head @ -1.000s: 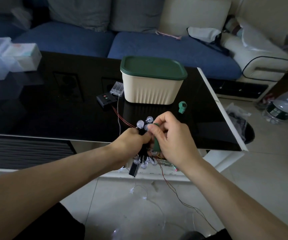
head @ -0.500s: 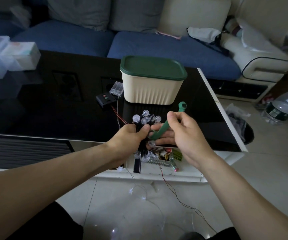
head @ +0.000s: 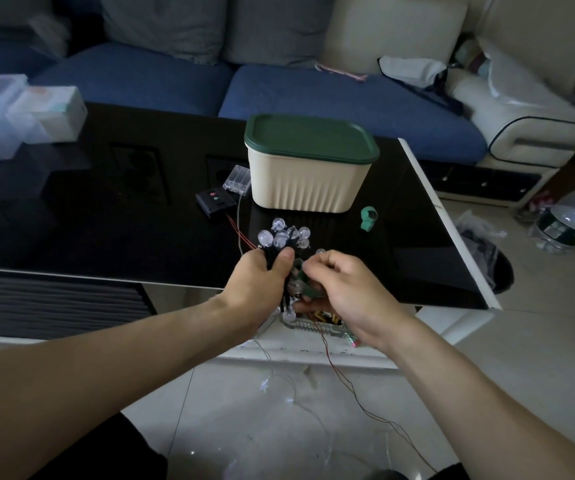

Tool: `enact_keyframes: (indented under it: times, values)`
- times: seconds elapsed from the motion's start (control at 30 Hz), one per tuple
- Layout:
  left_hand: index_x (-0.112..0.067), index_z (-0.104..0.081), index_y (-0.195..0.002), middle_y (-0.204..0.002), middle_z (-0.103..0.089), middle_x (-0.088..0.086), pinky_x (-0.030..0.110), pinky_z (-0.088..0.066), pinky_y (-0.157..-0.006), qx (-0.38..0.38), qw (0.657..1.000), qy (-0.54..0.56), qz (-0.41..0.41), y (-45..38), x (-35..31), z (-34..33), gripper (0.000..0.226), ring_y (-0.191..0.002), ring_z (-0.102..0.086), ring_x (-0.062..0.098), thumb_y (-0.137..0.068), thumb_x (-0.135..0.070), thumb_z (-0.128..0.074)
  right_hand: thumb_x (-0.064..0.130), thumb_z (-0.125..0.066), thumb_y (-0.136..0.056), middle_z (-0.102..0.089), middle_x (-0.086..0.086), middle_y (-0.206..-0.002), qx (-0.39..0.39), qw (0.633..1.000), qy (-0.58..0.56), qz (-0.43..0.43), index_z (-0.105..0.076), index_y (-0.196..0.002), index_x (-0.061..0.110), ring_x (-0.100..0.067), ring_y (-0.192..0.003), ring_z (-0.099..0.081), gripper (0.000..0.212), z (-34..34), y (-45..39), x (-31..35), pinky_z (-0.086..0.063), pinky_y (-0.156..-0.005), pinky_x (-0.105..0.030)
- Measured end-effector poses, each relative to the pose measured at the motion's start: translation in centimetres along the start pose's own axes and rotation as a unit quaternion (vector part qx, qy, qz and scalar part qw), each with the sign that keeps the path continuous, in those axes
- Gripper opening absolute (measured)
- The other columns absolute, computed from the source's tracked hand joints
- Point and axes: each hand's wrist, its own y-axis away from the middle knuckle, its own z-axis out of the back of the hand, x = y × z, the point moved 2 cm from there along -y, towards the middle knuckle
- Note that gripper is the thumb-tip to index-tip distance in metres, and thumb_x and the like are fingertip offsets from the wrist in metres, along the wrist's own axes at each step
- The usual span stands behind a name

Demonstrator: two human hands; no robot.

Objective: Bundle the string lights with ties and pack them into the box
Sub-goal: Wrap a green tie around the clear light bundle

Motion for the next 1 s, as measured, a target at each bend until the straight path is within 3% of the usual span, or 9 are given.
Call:
enact_keyframes:
  times: [0.23, 0.3, 0.37, 0.47, 0.53, 0.6, 0.7, 0.9, 1.0]
  values:
    - [0.008, -0.062, -0.09, -0.076, -0.064, 0.018, 0.04, -0.048, -0.064, 0.024, 1.0, 0.007, -0.015, -0.4, -0.4, 0.5, 0.042, -0.067, -0.058, 0.025, -0.101, -0.031, -0.053, 0.018, -0.072, -0.091, -0.057, -0.017, -0.085, -0.001, 0.999, 0.045, 0.024, -0.059, -0.103, 0.008, -0.021, -0.059, -0.069, 0.02, 0.5, -0.1, -0.1, -0.055, -0.08, -0.047]
    - [0.009, -0.064, -0.095, -0.082, -0.068, 0.02, 0.037, -0.05, -0.066, 0.043, 0.999, 0.021, -0.025, -0.4, -0.5, 0.4, 0.039, -0.072, -0.062, 0.025, -0.101, -0.028, -0.053, 0.02, -0.077, -0.086, -0.059, -0.02, -0.084, -0.007, 0.999, 0.053, 0.011, -0.062, -0.105, 0.008, -0.021, -0.05, -0.061, 0.027, 0.9, -0.3, -0.2, -0.056, -0.059, -0.037]
    - [0.009, -0.064, -0.098, -0.089, -0.071, 0.02, 0.037, -0.055, -0.073, 0.058, 0.997, 0.03, -0.032, -0.3, -0.6, 0.5, 0.037, -0.079, -0.068, 0.028, -0.102, -0.026, -0.052, 0.02, -0.082, -0.081, -0.055, -0.019, -0.073, -0.011, 0.998, 0.067, 0.012, -0.066, -0.103, 0.007, -0.019, -0.043, -0.047, 0.03, 1.2, -0.3, -0.2, -0.041, -0.04, -0.026]
    - [0.008, -0.062, -0.1, -0.096, -0.07, 0.026, 0.047, -0.058, -0.083, 0.09, 0.995, 0.035, -0.036, -0.5, -0.4, 0.8, 0.035, -0.09, -0.07, 0.036, -0.102, -0.025, -0.052, 0.018, -0.083, -0.081, -0.042, -0.002, -0.049, -0.029, 0.994, 0.102, 0.038, -0.07, -0.095, 0.01, -0.013, -0.04, -0.033, 0.02, 1.6, -0.3, 0.0, -0.028, -0.038, -0.023]
    - [0.005, -0.059, -0.089, -0.079, -0.065, 0.02, 0.038, -0.056, -0.067, 0.11, 0.993, 0.007, -0.043, -0.4, -0.4, 0.9, 0.035, -0.07, -0.065, 0.027, -0.102, -0.027, -0.052, 0.022, -0.083, -0.081, -0.041, 0.009, -0.04, -0.049, 0.988, 0.14, 0.051, -0.072, -0.091, 0.011, -0.007, -0.036, -0.032, 0.019, 1.8, -0.3, 0.1, -0.027, -0.038, -0.022]
    - [0.003, -0.056, -0.084, -0.071, -0.055, 0.017, 0.036, -0.047, -0.059, 0.114, 0.992, -0.026, -0.051, -0.2, -0.3, 0.9, 0.038, -0.064, -0.054, 0.02, -0.101, -0.031, -0.053, 0.026, -0.084, -0.08, -0.045, 0.01, -0.038, -0.071, 0.984, 0.157, 0.053, -0.072, -0.09, 0.011, -0.003, -0.033, -0.038, 0.022, 1.9, -0.3, 0.2, -0.028, -0.037, -0.016]
    - [0.005, -0.055, -0.086, -0.077, -0.056, 0.027, 0.048, -0.05, -0.066, 0.11, 0.992, -0.042, -0.054, -0.2, -0.3, 0.8, 0.046, -0.07, -0.054, 0.025, -0.098, -0.039, -0.053, 0.034, -0.084, -0.08, -0.063, 0.008, -0.05, -0.085, 0.98, 0.171, 0.049, -0.073, -0.084, 0.014, 0.001, -0.039, -0.052, 0.023, 1.7, -0.2, 0.2, -0.034, -0.04, -0.012]
    - [-0.016, -0.041, -0.066, -0.042, -0.044, -0.014, 0.012, -0.033, -0.043, 0.079, 0.994, -0.05, -0.058, -0.5, -0.2, 0.7, 0.038, -0.039, -0.043, 0.0, -0.102, -0.022, -0.05, 0.045, -0.069, -0.091, -0.067, -0.001, -0.054, -0.067, 0.981, 0.18, 0.022, -0.075, -0.08, 0.014, -0.002, -0.045, -0.055, 0.033, 0.6, -0.1, 0.0, -0.044, -0.045, -0.025]
    - [-0.014, -0.042, -0.065, -0.044, -0.046, -0.014, 0.012, -0.034, -0.043, 0.083, 0.994, -0.047, -0.062, -0.5, 0.0, 0.9, 0.038, -0.039, -0.045, -0.002, -0.102, -0.02, -0.051, 0.044, -0.068, -0.091, -0.059, 0.013, -0.046, -0.047, 0.989, 0.141, 0.024, -0.075, -0.086, 0.009, 0.002, -0.04, -0.052, 0.036, 0.5, 0.0, 0.0, -0.038, -0.045, -0.012]
